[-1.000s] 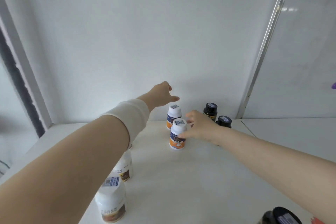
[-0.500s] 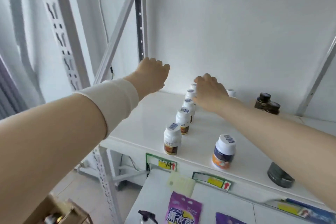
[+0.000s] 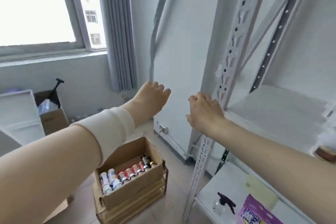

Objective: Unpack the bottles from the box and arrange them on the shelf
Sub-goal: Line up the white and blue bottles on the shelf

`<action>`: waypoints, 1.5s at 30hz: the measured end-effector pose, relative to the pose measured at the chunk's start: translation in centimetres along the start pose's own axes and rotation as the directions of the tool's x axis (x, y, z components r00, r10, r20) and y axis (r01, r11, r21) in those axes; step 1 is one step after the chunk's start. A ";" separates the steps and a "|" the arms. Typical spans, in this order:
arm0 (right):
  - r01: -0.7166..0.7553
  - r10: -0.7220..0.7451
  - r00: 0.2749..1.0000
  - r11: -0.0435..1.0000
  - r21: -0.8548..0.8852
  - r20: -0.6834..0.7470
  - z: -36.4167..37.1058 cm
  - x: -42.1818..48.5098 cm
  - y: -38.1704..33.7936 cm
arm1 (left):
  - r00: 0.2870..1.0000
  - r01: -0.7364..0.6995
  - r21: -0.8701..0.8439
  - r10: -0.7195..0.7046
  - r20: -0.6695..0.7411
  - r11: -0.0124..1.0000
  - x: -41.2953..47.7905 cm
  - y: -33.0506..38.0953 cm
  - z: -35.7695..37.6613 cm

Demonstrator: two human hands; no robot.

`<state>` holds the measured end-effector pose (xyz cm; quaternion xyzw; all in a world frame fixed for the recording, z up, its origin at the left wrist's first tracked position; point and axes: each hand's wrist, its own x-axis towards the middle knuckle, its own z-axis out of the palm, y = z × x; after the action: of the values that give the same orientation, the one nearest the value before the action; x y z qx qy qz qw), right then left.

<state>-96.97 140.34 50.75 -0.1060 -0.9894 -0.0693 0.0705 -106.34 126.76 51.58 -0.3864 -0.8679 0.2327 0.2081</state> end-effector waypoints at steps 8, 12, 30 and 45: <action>0.162 -0.171 0.952 0.985 0.057 0.254 11.6 8.3 -17.6 | 0.923 0.202 -0.069 -0.166 0.348 0.977 -7.7 -7.3 18.7; 0.217 -0.235 0.902 0.972 0.092 0.363 17.6 11.5 -22.2 | 0.869 0.268 -0.173 -0.160 0.469 0.948 -8.2 -7.8 26.2; -0.052 -0.313 0.488 0.921 0.386 0.815 54.8 21.5 -31.8 | 0.495 0.450 -0.400 0.149 0.856 0.798 -7.1 1.7 60.9; -0.583 -0.231 0.426 0.669 0.461 0.875 65.0 22.1 -36.8 | 0.150 0.607 -0.436 0.444 0.884 0.664 -4.6 3.1 74.7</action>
<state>-134.52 119.04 -14.09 -0.2045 -0.7925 0.3972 -0.4151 -142.09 106.94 -11.14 -0.1257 -0.8102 0.0353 -0.5714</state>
